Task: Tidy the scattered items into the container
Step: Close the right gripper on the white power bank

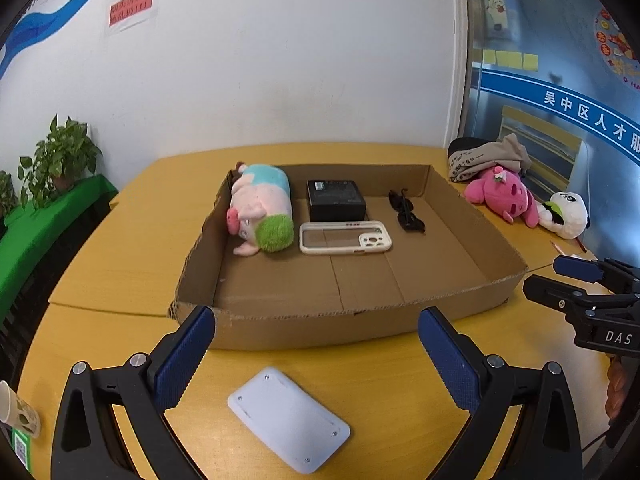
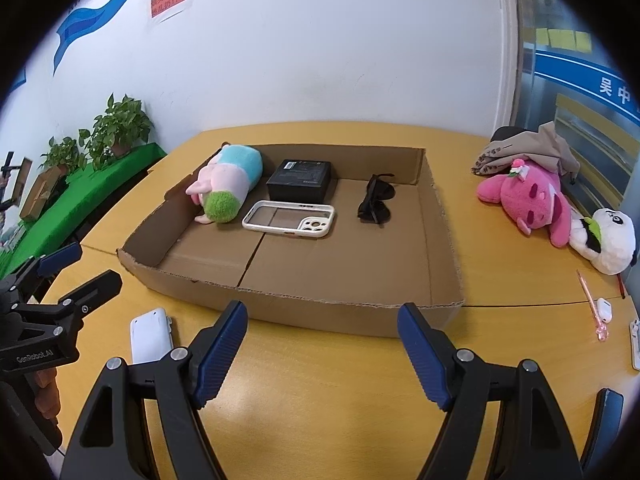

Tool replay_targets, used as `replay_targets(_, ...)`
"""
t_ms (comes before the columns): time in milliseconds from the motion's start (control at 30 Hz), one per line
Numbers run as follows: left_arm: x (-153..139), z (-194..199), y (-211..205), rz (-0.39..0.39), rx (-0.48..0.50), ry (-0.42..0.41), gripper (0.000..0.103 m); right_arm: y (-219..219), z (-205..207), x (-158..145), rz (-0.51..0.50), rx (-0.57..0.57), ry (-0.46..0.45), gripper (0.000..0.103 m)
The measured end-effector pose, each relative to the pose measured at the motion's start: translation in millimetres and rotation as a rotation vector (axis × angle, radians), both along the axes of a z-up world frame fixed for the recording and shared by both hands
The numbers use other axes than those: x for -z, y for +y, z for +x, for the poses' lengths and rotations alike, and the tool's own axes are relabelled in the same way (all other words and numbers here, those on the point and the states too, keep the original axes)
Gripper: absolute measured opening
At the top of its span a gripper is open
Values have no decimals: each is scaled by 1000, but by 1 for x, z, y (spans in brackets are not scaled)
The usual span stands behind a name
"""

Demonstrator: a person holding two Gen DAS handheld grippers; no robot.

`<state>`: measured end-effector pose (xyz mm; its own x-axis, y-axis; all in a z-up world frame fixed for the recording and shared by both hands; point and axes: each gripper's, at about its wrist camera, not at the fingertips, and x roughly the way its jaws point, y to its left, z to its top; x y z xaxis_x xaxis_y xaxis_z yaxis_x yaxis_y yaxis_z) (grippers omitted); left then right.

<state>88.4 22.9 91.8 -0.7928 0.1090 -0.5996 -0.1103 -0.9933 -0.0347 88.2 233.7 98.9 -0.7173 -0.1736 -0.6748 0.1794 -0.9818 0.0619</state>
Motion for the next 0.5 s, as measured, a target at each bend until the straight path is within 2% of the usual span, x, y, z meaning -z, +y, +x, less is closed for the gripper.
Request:
replay_targets(133, 24, -5, -15, 44, 15, -90, 103, -21, -2, 17, -16, -113, -62, 77)
replay_targets(300, 62, -18, -32, 113, 40, -231, 103, -70, -4, 70, -105, -354, -249, 77)
replay_targets(433, 87, -24, -47, 162, 20, -301, 102, -105, -5, 102, -141, -448, -344, 77)
replay_targets(500, 96, -27, -54, 203, 19, -324, 102, -118, -5, 110, -150, -487, -359, 77)
